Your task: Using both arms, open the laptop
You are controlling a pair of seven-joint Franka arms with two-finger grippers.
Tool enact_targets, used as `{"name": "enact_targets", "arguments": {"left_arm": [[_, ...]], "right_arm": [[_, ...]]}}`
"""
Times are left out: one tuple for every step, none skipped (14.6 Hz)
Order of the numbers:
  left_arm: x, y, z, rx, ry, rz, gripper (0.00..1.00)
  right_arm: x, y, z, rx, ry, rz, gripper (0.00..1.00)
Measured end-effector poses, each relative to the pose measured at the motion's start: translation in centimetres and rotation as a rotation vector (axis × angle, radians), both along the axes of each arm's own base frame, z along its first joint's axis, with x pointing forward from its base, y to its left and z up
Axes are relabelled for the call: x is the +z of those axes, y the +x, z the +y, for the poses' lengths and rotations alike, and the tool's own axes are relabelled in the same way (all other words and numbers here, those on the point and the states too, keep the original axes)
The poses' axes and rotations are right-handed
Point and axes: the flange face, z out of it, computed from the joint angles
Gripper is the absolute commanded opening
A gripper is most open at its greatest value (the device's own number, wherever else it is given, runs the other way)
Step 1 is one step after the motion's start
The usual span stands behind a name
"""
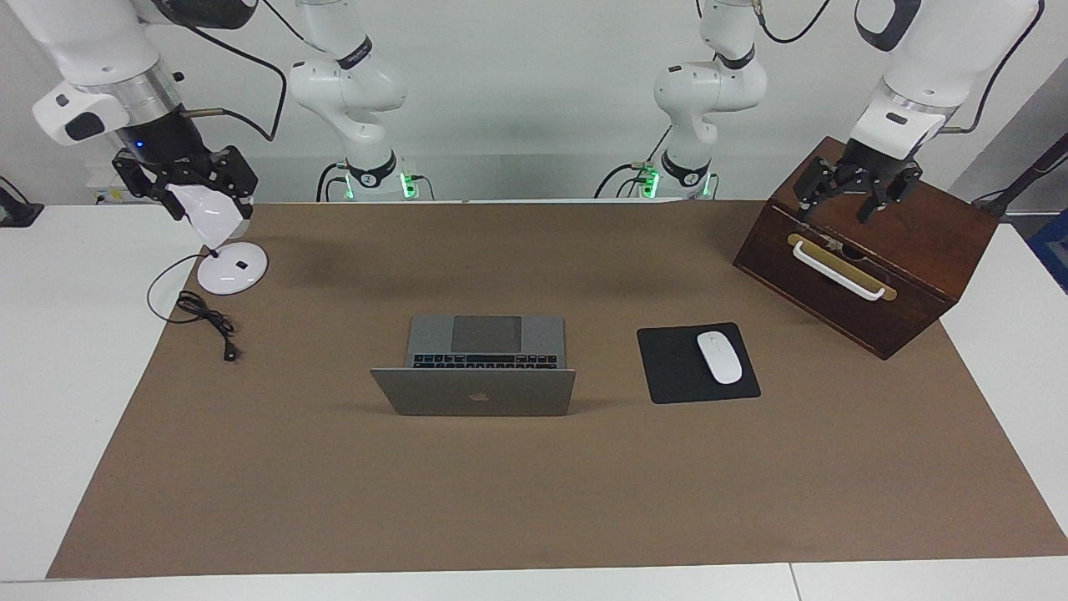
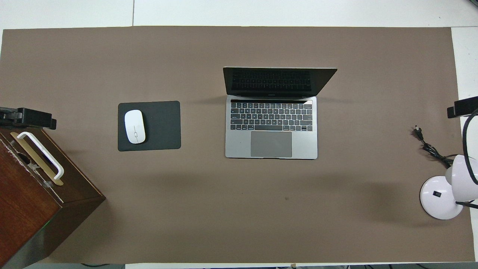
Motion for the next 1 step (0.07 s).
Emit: {"name": "enact_targets", "arguments": {"left_arm": [[0.0, 0.0, 0.0, 0.0, 0.0, 0.0, 1.0]], "right_arm": [[0.0, 0.0, 0.0, 0.0, 0.0, 0.0, 1.0]]}}
